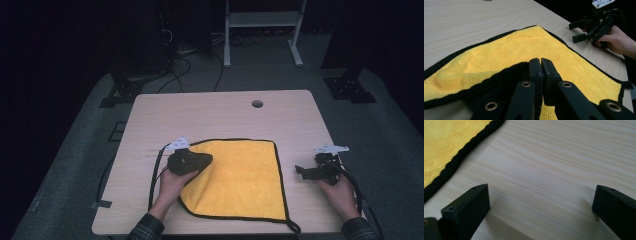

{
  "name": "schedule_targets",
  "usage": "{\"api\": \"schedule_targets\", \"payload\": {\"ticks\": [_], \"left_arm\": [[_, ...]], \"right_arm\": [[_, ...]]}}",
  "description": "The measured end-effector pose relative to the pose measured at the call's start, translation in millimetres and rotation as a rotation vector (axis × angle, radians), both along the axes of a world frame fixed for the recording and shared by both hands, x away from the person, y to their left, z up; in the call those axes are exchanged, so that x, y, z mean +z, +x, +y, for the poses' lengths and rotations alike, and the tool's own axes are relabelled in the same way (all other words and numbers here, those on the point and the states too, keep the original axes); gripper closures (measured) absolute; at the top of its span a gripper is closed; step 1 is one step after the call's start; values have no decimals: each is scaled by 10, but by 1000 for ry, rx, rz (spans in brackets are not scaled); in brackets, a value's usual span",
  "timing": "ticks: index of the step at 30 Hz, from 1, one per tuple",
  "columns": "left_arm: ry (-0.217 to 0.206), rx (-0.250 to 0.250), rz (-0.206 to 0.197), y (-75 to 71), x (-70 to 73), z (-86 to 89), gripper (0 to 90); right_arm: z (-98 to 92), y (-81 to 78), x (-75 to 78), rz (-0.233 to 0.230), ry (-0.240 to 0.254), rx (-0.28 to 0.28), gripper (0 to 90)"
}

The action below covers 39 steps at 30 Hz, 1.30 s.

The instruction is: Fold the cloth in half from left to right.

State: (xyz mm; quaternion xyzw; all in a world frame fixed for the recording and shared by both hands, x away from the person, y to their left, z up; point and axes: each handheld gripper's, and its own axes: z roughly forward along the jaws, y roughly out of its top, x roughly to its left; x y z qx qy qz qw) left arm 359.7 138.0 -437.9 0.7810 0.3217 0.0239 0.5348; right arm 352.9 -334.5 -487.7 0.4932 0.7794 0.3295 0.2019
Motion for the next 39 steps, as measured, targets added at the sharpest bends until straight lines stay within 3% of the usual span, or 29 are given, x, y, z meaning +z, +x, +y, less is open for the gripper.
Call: {"api": "schedule_targets", "payload": {"ticks": [20, 39], "left_arm": [[-35, -84, 0, 111, 60, -490, 876], [-71, -160, 30, 190, 28, -1014, 876]], "right_arm": [[6, -3, 1, 1, 3, 3, 5], [6, -2, 0, 1, 1, 5, 5]]}}
